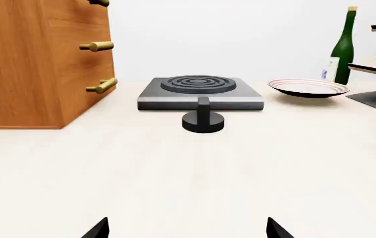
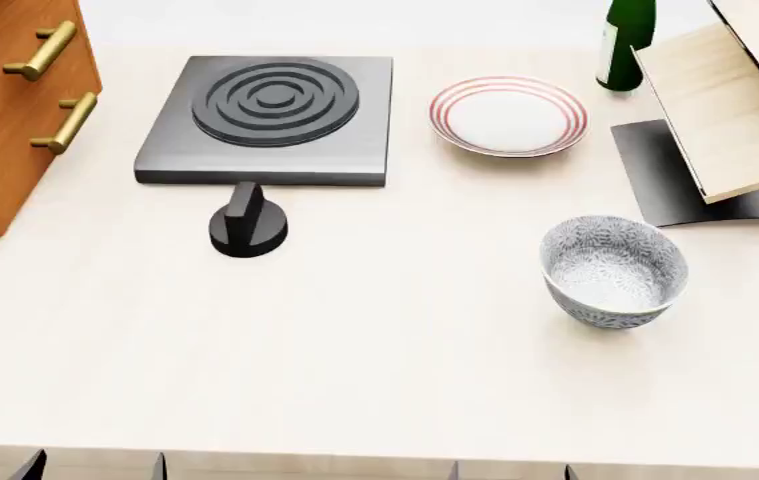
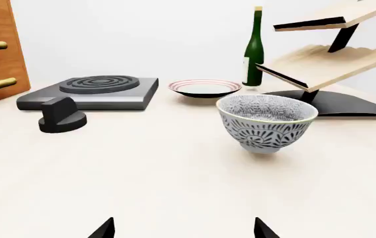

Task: Put the bowl on the stove.

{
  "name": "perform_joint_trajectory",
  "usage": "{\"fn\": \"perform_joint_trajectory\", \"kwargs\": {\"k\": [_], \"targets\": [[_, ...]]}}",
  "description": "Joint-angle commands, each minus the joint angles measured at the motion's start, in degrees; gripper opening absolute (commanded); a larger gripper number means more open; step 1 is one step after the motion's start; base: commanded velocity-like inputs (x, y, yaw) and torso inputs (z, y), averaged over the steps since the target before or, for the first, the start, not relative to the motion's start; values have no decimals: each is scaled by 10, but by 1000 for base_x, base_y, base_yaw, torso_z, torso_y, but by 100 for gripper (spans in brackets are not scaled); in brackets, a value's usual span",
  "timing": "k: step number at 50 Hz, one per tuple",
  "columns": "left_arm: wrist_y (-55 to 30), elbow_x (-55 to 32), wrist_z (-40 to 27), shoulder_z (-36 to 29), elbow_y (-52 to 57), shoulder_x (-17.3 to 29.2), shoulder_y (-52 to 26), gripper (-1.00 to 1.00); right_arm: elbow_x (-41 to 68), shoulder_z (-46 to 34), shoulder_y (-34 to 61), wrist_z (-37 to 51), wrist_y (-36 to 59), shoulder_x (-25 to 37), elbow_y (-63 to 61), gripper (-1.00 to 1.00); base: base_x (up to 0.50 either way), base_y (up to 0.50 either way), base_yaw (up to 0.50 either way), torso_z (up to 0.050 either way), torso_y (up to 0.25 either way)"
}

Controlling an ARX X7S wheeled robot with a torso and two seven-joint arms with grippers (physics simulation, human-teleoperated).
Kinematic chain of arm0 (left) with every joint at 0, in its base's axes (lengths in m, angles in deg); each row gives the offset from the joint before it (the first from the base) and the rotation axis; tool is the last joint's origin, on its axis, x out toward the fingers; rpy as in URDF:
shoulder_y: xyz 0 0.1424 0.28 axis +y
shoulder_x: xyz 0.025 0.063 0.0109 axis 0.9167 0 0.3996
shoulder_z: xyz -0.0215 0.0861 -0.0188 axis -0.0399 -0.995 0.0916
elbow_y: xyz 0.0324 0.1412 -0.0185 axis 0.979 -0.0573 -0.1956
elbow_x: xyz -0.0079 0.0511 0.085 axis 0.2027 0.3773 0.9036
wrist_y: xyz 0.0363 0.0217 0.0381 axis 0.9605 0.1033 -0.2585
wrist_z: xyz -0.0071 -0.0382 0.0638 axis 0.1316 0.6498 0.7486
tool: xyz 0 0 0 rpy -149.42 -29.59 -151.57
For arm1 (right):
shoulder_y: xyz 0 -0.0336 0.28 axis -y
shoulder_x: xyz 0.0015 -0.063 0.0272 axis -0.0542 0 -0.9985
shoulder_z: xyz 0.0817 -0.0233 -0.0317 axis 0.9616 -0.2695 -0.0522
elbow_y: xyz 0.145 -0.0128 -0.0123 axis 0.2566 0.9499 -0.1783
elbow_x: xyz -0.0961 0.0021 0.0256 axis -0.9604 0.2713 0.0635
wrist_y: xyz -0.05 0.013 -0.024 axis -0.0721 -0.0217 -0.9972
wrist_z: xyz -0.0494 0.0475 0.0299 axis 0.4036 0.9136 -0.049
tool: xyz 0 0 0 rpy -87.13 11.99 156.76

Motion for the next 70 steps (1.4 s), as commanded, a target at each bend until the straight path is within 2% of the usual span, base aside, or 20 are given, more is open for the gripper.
{"fn": "perform_joint_trajectory", "kwargs": {"k": [1,20,21,39,45,48,51,52,54,56,57,60,61,63,65,66,69,70], "targets": [[0,-11,-10,-10,0,9,-1,100,9,-14,2,7,0,9,4,100,0,0,0,0,0],[-5,-42,-34,-41,4,36,-1,100,61,-38,6,22,7,34,7,100,0,0,0,0,0],[-5,-14,1,-6,4,6,0,100,31,-4,5,-12,12,5,5,100,0,0,0,0,0],[2,-36,-36,-34,31,35,9,100,52,-33,3,33,22,31,-11,100,0,0,0,0,0],[4,-72,-31,-26,63,40,12,100,69,-20,12,56,112,41,-82,100,0,0,0,0,0],[2,-126,-28,-4,104,39,7,100,89,-4,32,64,192,58,-157,100,0,0,0,0,0],[39,-165,-26,18,143,35,4,100,145,45,68,71,295,81,-249,100,0,0,0,0,0],[76,-171,-28,30,165,30,0,100,189,82,95,78,353,91,-299,100,0,0,0,0,0],[100,-175,-34,38,203,33,-5,100,243,134,134,89,432,113,-355,100,0,0,0,0,0],[99,-194,-44,48,237,38,-12,100,270,166,154,91,476,139,-389,100,0,0,0,0,0],[90,-202,-61,60,273,43,-24,100,307,213,173,94,516,158,-410,100,0,0,0,0,0],[69,-236,-78,75,321,56,-38,100,340,271,191,102,555,180,-429,100,0,0,0,0,0],[63,-262,-98,98,365,67,-56,100,352,316,189,97,579,219,-446,100,0,0,0,0,0],[68,-282,-114,119,395,72,-72,100,380,365,194,90,608,249,-466,100,0,0,0,0,0],[80,-305,-133,150,439,82,-92,100,436,460,210,90,665,280,-483,100,0,0,0,0,0],[97,-301,-142,168,459,83,-104,100,465,521,213,86,696,301,-489,100,0,0,0,0,0],[123,-301,-146,184,476,78,-106,100,511,626,214,80,746,329,-488,100,0,0,0,0,0],[154,-255,-152,195,478,59,-115,100,517,685,189,62,760,351,-490,100,0,0,0,0,0]]}}
